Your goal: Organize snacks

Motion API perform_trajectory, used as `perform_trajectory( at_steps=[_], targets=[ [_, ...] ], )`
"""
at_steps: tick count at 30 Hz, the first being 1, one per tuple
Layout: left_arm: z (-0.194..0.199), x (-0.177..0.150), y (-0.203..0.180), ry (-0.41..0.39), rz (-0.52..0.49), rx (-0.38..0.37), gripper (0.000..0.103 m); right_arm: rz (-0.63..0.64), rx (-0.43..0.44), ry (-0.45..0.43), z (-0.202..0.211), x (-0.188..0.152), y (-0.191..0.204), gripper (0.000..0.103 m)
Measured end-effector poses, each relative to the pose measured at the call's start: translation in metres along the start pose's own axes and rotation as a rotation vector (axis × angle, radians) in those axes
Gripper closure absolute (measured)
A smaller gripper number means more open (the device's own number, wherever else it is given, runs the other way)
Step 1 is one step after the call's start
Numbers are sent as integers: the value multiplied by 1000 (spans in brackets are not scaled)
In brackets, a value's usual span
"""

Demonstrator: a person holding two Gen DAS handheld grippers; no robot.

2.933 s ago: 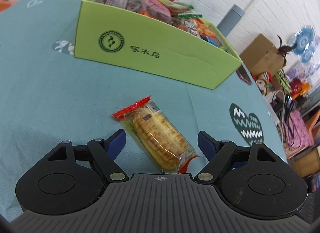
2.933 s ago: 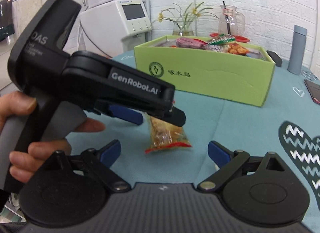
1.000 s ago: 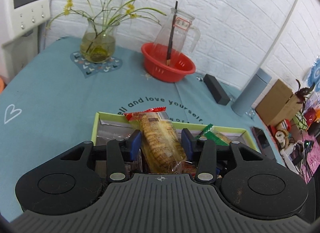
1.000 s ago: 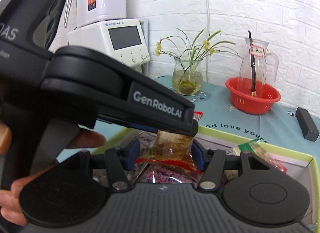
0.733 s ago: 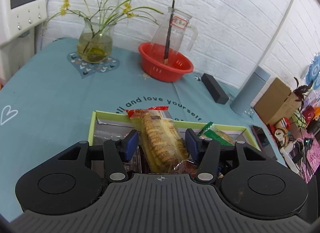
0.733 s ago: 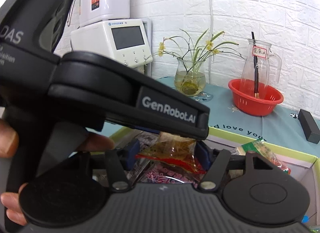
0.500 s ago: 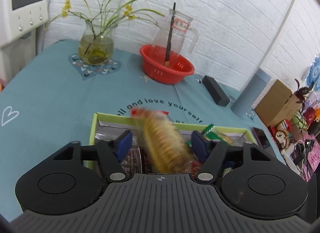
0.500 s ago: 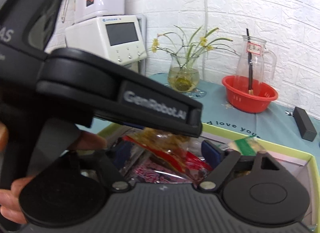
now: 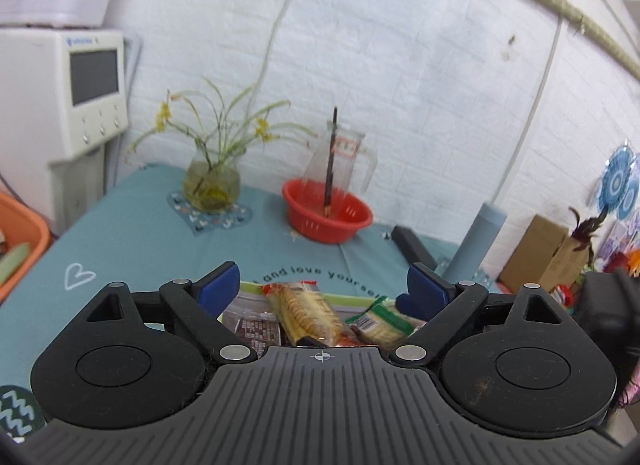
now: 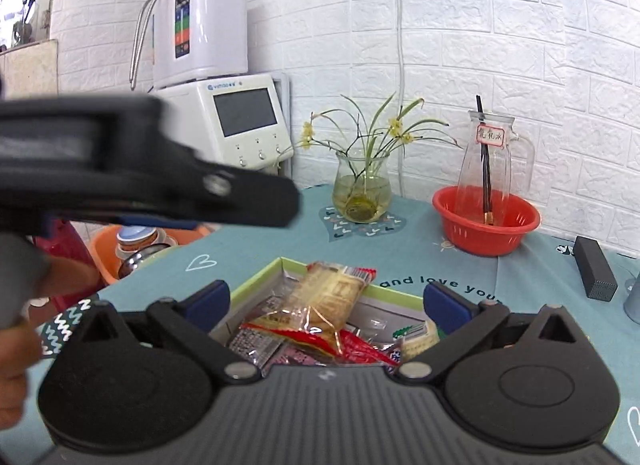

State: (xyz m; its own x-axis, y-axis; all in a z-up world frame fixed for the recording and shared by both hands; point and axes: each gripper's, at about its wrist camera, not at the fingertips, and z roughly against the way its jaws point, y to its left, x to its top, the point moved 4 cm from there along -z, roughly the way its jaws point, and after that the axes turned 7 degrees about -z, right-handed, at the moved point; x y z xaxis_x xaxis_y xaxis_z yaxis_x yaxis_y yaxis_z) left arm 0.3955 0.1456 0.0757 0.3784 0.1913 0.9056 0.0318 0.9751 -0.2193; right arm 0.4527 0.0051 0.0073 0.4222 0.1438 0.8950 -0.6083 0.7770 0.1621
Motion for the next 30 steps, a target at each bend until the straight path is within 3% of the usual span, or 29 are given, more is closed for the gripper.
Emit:
perform_trajectory(
  at_steps=[8,11,19,26,30],
  targets=[
    [101,-1,-31,-169,-89,52,11,-25,-40,-30,68,-9,13,0],
    [127,-21,-43,-181,-92,69,11,-61,-122,-58,112,-29,16,0],
    [167,-118,-68,-55,-129,124,11,-297,-351,-88,220,-137,29,0],
    [209,-176,-98,-37,-217,84,11,-341,-370,-107,283,-198,66,0],
    [230,-198,-112,-27,-226,24,11,-376,-417,-109,314,-232,86,0]
  ],
)
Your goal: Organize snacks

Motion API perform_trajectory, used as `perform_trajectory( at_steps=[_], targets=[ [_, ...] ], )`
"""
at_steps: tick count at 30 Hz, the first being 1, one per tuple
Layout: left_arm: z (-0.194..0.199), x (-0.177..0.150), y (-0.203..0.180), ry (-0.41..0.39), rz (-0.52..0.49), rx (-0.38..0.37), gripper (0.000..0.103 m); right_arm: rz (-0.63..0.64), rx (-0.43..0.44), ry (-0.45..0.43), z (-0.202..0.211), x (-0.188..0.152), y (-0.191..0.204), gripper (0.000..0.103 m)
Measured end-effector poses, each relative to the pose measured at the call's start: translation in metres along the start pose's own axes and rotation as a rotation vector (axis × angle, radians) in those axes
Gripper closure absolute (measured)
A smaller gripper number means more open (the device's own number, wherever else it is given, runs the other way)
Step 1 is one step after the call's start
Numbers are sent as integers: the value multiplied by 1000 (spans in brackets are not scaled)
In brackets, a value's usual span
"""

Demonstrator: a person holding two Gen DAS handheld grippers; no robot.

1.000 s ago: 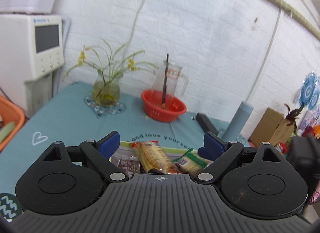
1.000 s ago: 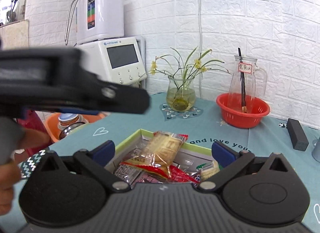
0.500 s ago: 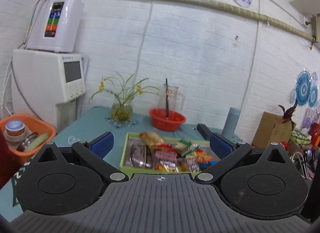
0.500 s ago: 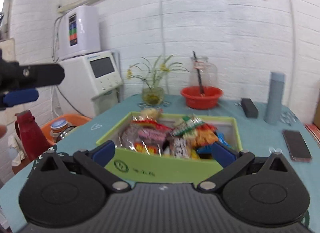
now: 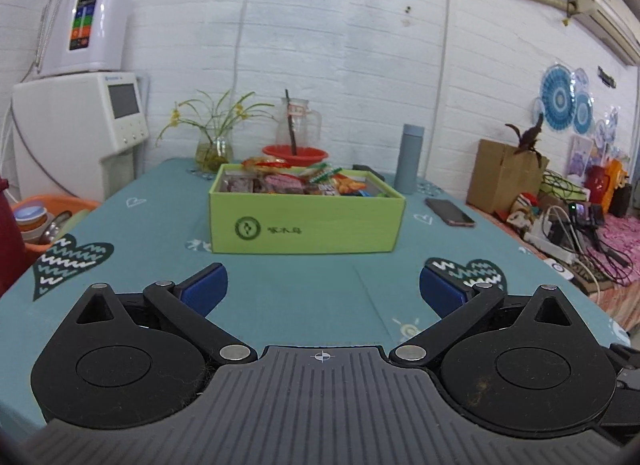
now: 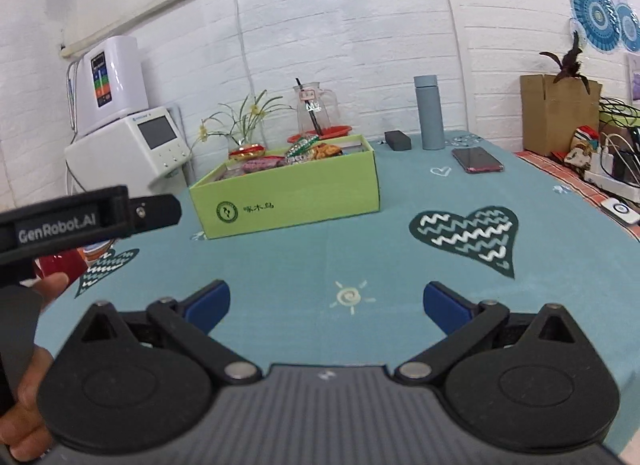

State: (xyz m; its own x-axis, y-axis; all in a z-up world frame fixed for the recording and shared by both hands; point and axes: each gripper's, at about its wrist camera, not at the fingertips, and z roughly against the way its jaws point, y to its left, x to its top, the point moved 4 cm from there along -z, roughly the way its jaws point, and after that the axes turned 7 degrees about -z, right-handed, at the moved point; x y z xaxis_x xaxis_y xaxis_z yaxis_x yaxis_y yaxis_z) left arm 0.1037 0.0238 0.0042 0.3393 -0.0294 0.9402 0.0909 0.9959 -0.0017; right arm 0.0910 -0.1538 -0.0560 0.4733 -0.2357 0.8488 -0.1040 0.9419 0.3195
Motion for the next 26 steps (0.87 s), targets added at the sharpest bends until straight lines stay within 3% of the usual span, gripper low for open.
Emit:
perform_trajectory(
  at_steps=[5,10,13,17,22,26],
  targets=[
    [32,-16,-21,21,-23,-49,11,37,-71,-51,48,-31,-9,0],
    [62,-26,-28,5,-31,-47,11,16,-54,-172,81,-24,-12,0],
    [59,-25,-30,11,-43,-33,11,16,-22,-159,79,-28,-17,0],
    [63,-25,-31,-3,-52,-34,11,38,-60,-166,72,-31,-22,0],
    [70,-23,-33,-34,-79,6,13,29,-44,-157,71,-32,-25,0],
    [68,-23,-33,-27,-76,-13,14,38,-42,-160,71,-33,-23,0]
  ],
)
